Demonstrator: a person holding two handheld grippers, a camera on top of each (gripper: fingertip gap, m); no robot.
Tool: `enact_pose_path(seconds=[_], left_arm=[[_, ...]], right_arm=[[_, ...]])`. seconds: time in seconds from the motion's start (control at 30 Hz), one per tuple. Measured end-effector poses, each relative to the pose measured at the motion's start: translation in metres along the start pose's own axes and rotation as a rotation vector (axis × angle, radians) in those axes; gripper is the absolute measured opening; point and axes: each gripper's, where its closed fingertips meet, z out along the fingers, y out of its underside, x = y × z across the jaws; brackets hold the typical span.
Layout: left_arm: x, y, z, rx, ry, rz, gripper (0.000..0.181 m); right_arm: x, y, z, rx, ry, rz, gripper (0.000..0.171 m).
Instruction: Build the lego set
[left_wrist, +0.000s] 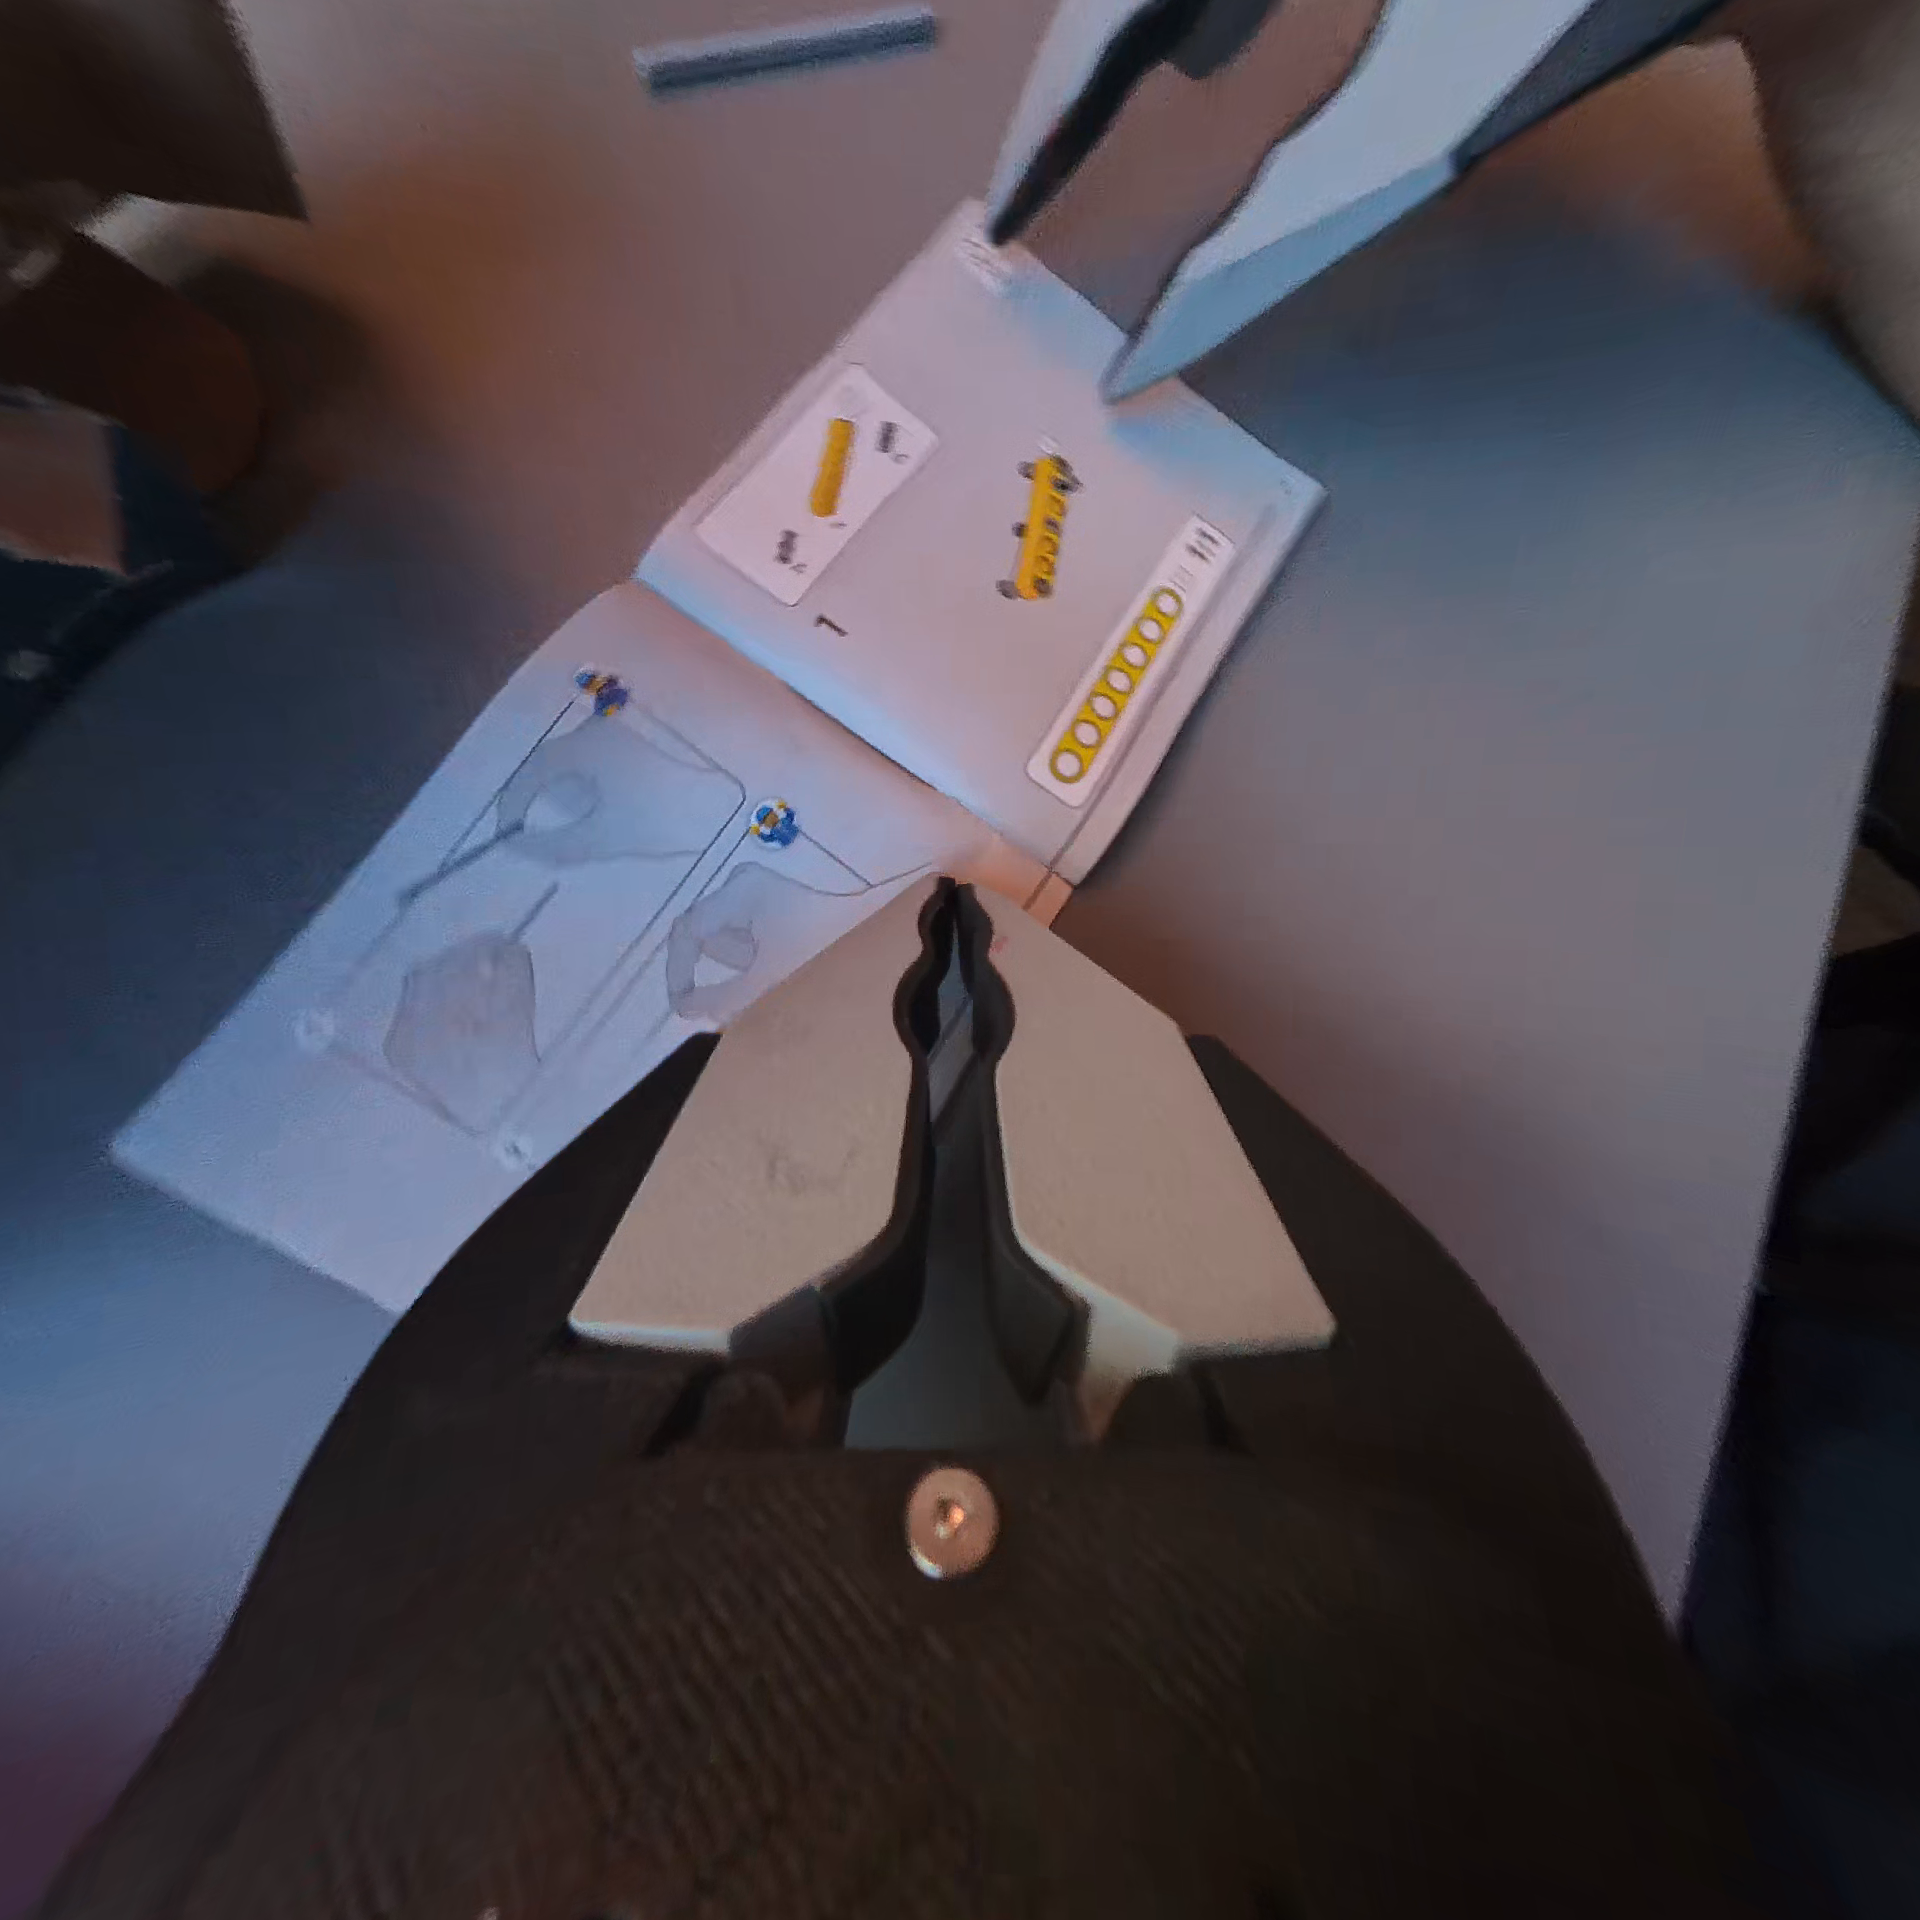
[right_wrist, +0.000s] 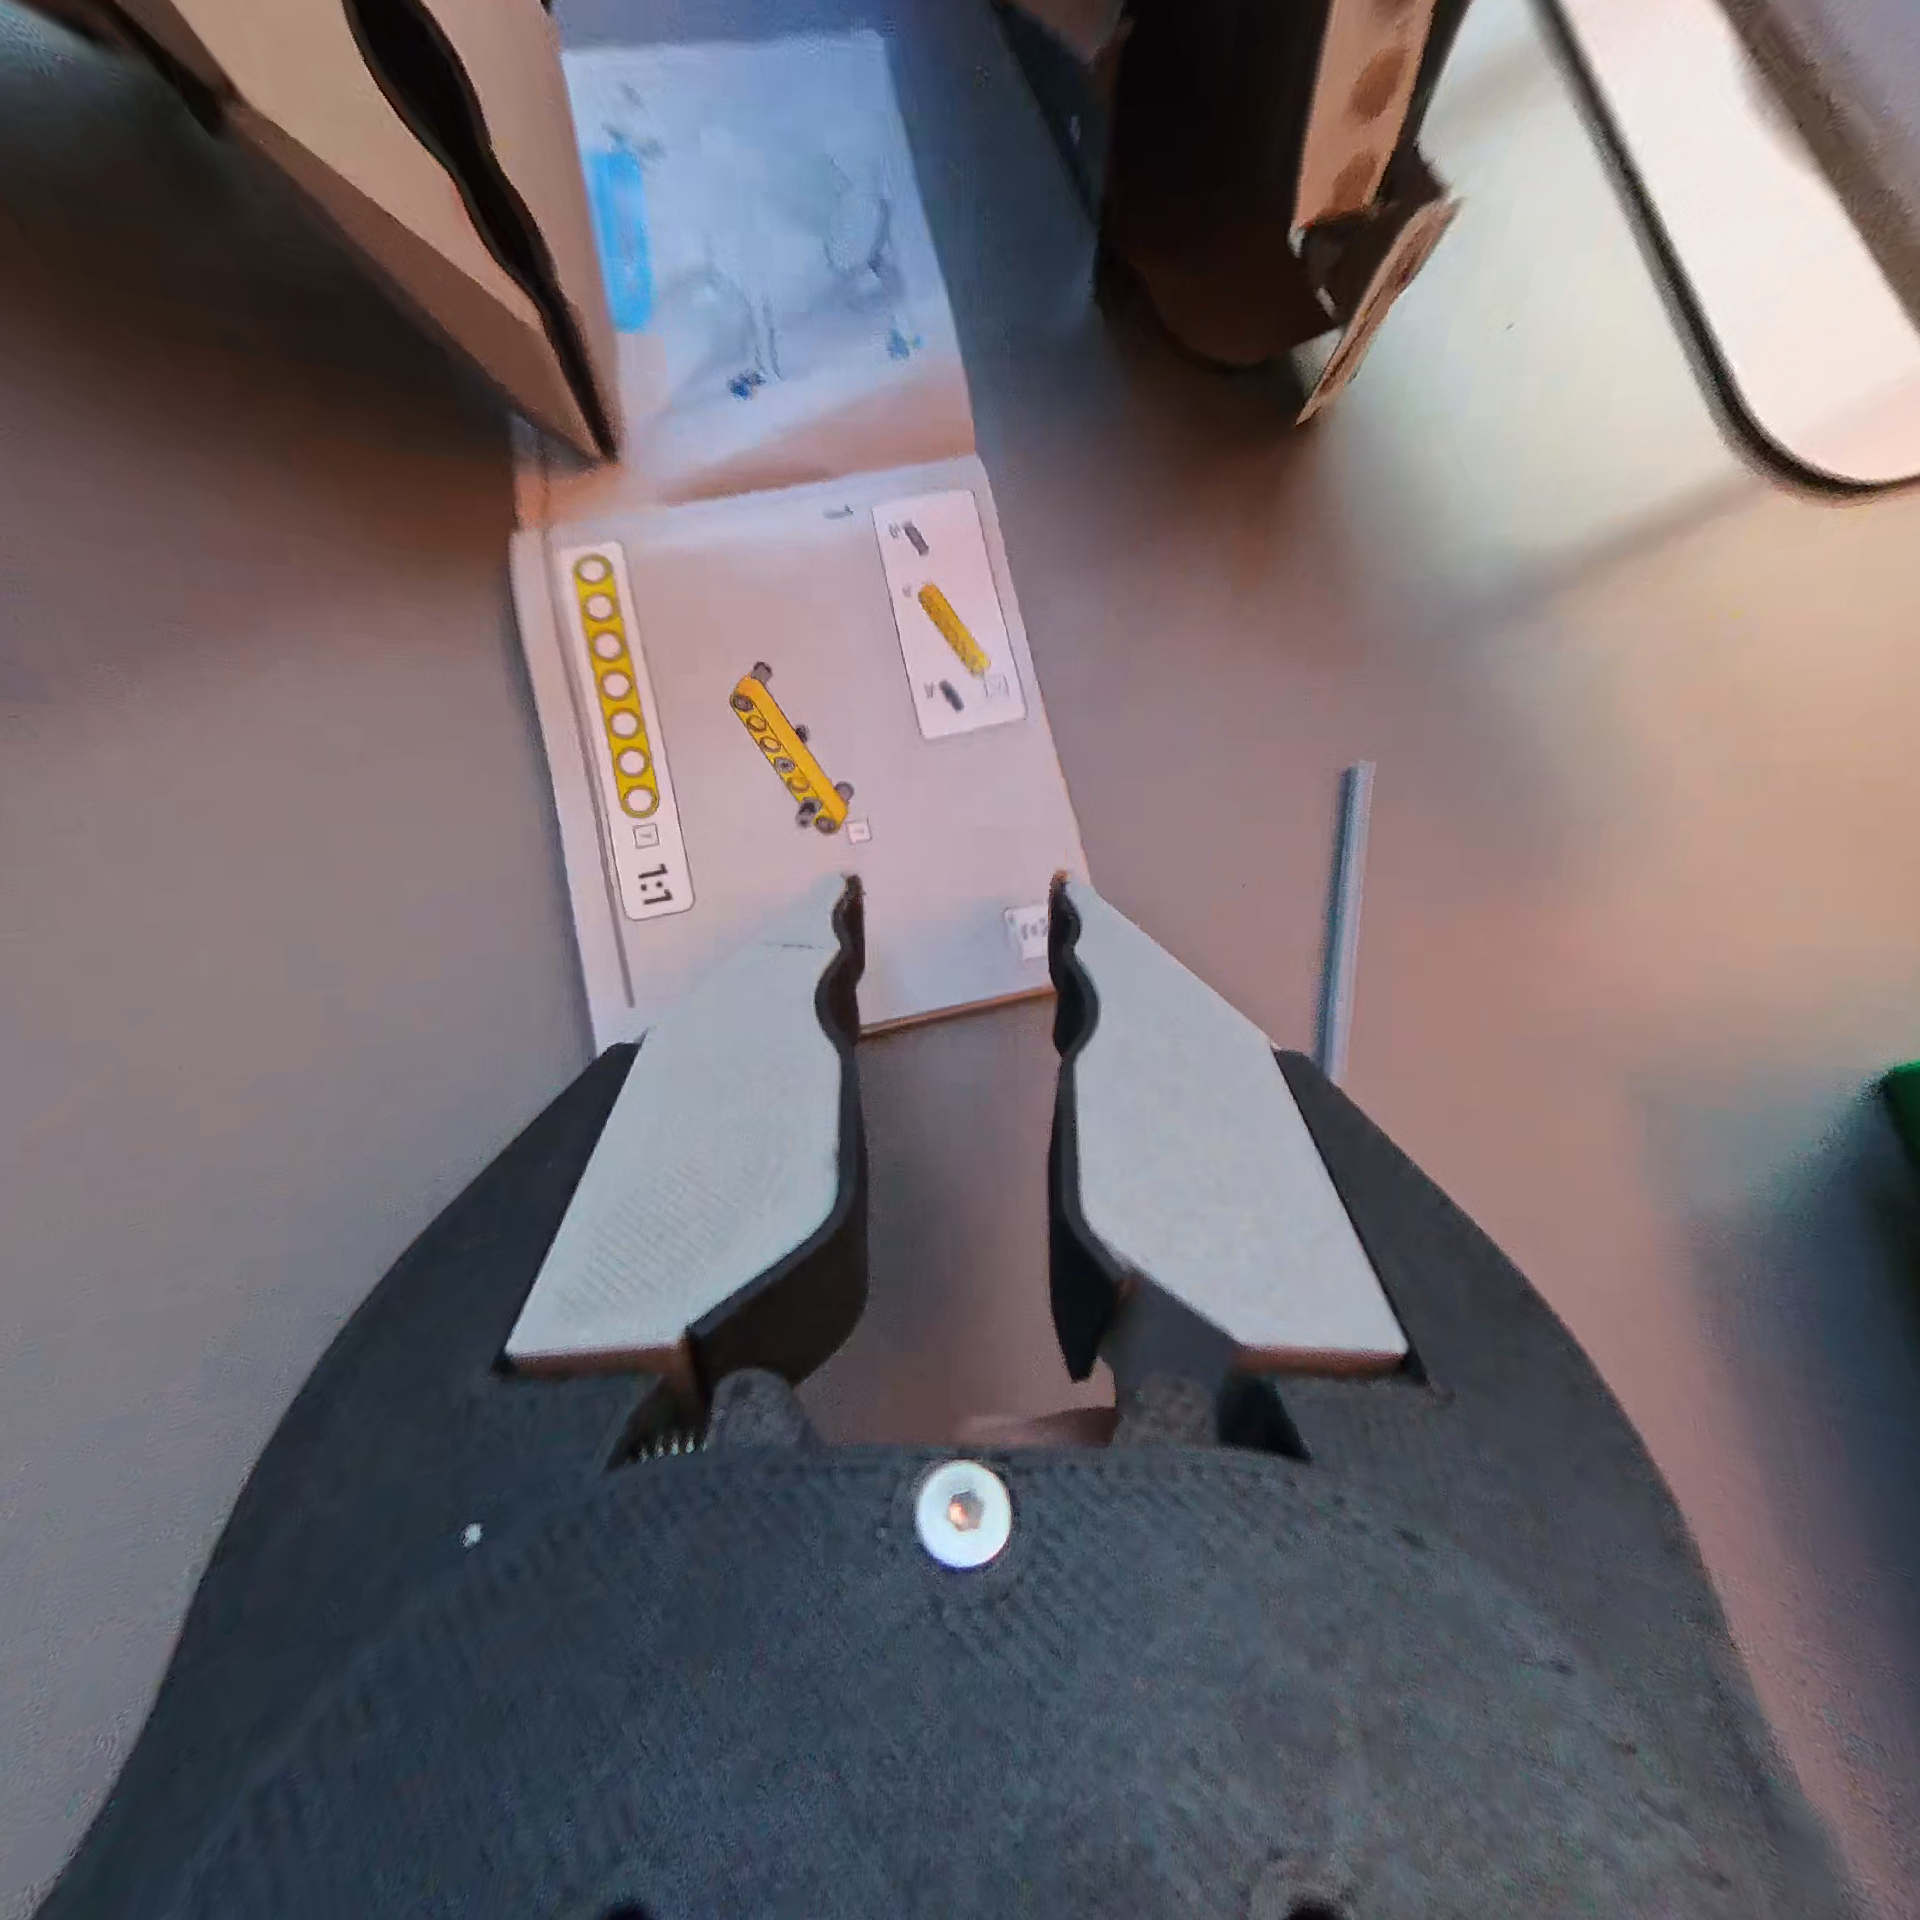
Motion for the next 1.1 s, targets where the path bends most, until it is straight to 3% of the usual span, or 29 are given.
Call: enact_pose_path(seconds=[0.03, 0.2, 0.33, 0.57, 0.77, 0.93, 1.1], left_arm=[[0.005, 0.002, -0.001, -0.014, 0.020, 0.006, 0.000], [0.010, -0.009, -0.012, 0.042, 0.057, 0.031, 0.000], [0.014, -0.030, -0.032, 0.181, 0.102, 0.028, 0.000], [0.000, -0.060, -0.063, 0.414, 0.047, -0.015, 0.000], [0.003, -0.060, -0.062, 0.419, 0.068, -0.021, 0.000], [0.002, -0.057, -0.056, 0.401, 0.067, -0.015, 0.000], [-0.001, -0.055, -0.053, 0.389, 0.035, 0.009, 0.000]], right_arm=[[-0.002, 0.004, 0.003, -0.022, -0.007, -0.009, 0.028], [-0.008, 0.001, 0.002, 0.005, -0.039, -0.045, 0.025], [0.004, -0.027, -0.014, 0.202, 0.061, -0.101, 0.021], [0.046, -0.052, -0.052, 0.506, 0.226, 0.045, 0.021], [0.061, -0.047, -0.053, 0.506, 0.296, 0.049, 0.023], [0.046, -0.056, -0.053, 0.574, 0.185, 0.029, 0.035], [0.055, -0.050, -0.052, 0.555, 0.208, 0.047, 0.044]])
